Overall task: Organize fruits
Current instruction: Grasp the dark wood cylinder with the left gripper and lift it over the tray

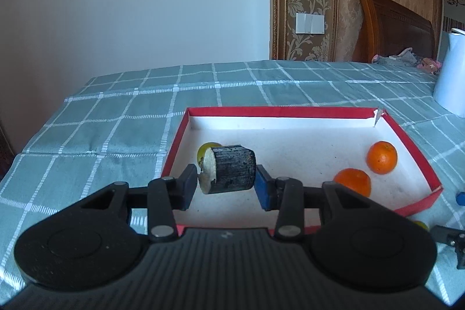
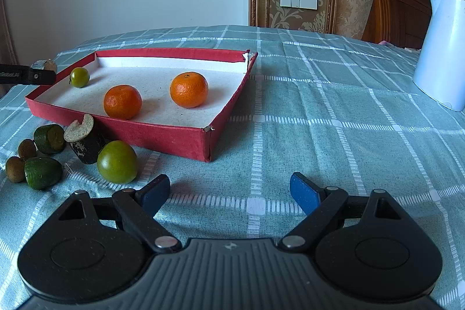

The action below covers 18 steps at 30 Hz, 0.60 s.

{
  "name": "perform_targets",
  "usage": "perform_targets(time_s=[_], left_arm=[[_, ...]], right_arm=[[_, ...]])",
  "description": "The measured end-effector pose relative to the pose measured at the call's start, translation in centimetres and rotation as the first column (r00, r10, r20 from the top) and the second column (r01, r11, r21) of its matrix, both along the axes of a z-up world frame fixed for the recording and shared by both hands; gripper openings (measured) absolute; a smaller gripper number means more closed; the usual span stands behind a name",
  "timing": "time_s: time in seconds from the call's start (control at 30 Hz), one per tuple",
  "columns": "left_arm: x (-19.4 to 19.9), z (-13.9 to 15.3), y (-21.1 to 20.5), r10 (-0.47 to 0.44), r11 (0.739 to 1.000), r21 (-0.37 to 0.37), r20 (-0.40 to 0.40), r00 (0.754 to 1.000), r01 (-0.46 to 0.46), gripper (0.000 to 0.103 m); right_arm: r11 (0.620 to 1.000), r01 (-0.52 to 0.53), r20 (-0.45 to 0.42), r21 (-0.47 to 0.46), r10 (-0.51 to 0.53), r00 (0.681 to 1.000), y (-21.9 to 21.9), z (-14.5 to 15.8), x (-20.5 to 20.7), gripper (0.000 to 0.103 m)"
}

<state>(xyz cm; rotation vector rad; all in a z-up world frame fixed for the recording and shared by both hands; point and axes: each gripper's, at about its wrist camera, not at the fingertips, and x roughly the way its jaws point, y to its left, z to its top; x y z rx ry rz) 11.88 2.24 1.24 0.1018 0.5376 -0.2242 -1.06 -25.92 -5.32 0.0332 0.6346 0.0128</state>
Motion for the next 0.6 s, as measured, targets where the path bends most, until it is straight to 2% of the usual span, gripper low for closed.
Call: perform_targets(time_s=[0.17,0.3,0.4,0.53,0.6], left_arm=[[3.2,-0.3,-0.9,0.004,1.000,-0.009,-0.038,0.999,-0.004,0.038],[5.0,-1.1,-2.0,-0.002,1.000,0.014,-0.055,0.998,0.003,0.039],[5.4,-1.3,-3.1,-0.010,0.998,0.063,-0.012,1.000,0.010,0.039],[5.7,-1.2,-3.8,-0.025,0.999,0.039,0.018,1.000,0.024,0.039],[6.0,-1.3,-4.3,-0.028,0.998,0.049,0.024,0.999,0.026,0.039]], right_arm=[[1.000,0.000,0.000,0.000,0.000,1.000,0.0,0.0,0.0,0.090],[1.000,0.000,0.000,0.000,0.000,1.000,0.0,0.0,0.0,0.090],[1.000,0.000,0.000,0.000,0.000,1.000,0.0,0.0,0.0,0.090],[1.000,0.000,0.000,0.000,0.000,1.000,0.0,0.0,0.0,0.090],[1.000,0.000,0.000,0.000,0.000,1.000,0.0,0.0,0.0,0.090]])
